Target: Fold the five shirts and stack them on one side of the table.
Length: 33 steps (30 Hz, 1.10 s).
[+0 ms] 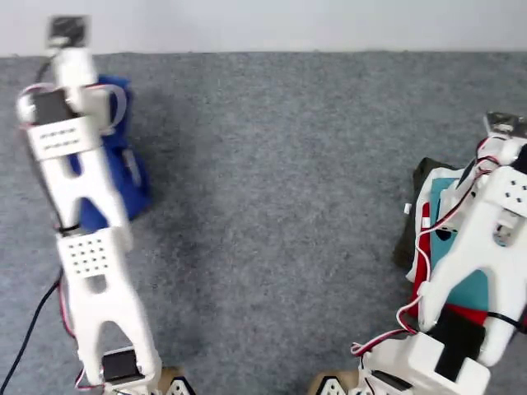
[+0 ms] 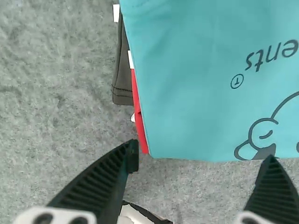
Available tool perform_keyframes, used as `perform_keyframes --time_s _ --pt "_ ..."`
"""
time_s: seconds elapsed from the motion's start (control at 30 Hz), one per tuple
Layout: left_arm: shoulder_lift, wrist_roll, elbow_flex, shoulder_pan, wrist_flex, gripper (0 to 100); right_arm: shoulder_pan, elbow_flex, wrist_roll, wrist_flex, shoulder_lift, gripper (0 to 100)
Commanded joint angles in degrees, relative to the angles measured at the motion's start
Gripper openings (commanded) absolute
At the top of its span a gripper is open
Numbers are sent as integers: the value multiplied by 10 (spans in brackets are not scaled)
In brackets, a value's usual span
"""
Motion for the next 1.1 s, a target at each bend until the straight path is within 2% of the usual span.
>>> perform_keyframes --time_s 0.0,0.23,0.37,0.5,0.63,0.77,1.07 --pt "-104 -6 73 83 13 13 -5 0 6 22 -18 391" --pt "-251 -7 289 250 13 13 -6 1 4 22 -18 391" --pt "-333 -11 371 366 13 13 -6 11 3 22 -18 391" --pt "-393 -93 400 480 13 13 -6 34 3 22 -18 391" --pt "-439 -154 422 561 13 13 -5 47 2 22 -18 391" --pt "-473 -169 453 571 13 13 -3 49 2 22 -19 391" --pt "-482 -184 693 395 2 13 -3 49 2 22 -19 391"
